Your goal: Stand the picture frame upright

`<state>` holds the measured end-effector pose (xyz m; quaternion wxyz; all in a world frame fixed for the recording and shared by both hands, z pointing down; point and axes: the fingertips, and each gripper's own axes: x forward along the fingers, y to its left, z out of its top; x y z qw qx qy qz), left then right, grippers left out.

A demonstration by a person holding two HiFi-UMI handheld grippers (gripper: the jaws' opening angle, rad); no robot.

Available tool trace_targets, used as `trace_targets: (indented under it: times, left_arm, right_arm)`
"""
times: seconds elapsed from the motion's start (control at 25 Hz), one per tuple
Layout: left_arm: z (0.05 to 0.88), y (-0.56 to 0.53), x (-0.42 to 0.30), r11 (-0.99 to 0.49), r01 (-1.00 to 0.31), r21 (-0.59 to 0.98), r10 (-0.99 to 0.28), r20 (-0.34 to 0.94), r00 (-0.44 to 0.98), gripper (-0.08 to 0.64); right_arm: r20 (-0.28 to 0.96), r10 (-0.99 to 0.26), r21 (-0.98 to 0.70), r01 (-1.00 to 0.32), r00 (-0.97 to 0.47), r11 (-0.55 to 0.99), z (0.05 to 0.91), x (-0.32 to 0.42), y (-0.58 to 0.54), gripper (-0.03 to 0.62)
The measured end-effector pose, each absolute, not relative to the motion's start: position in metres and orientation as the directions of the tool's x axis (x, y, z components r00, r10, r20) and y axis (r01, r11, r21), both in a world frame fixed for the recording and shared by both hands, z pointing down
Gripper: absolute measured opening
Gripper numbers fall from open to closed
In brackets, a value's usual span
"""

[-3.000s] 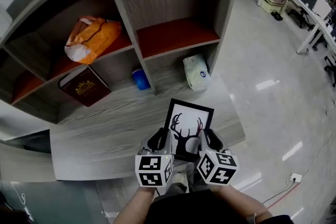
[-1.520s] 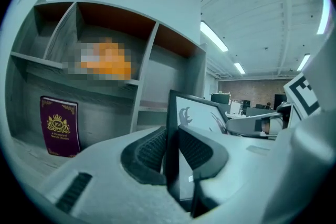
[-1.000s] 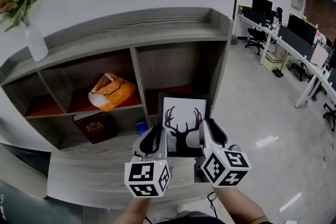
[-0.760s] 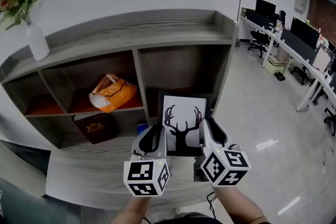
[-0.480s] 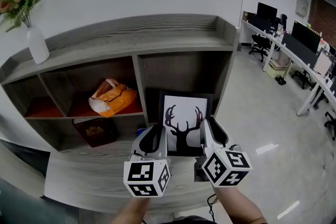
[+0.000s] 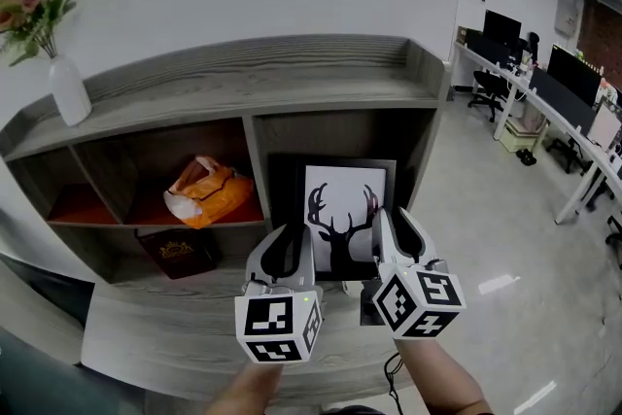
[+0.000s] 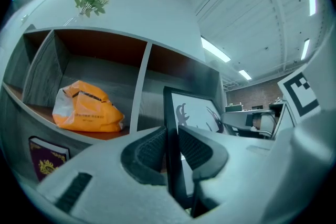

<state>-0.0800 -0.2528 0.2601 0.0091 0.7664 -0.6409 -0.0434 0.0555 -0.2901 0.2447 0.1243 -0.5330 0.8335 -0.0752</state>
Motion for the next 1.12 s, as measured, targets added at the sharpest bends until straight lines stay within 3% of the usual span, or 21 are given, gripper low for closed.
trace_targets:
  times: [1.12]
  left_arm:
    - [0.241, -0.296, -0.08, 0.008, -0.996, -0.088, -0.99, -0.144, 0.005, 0.063]
  right_arm:
    - [-0.203, -0.895, -0.204, -0.877, -0.397, 0.435, 0.229, 0.044, -0.355, 0.069]
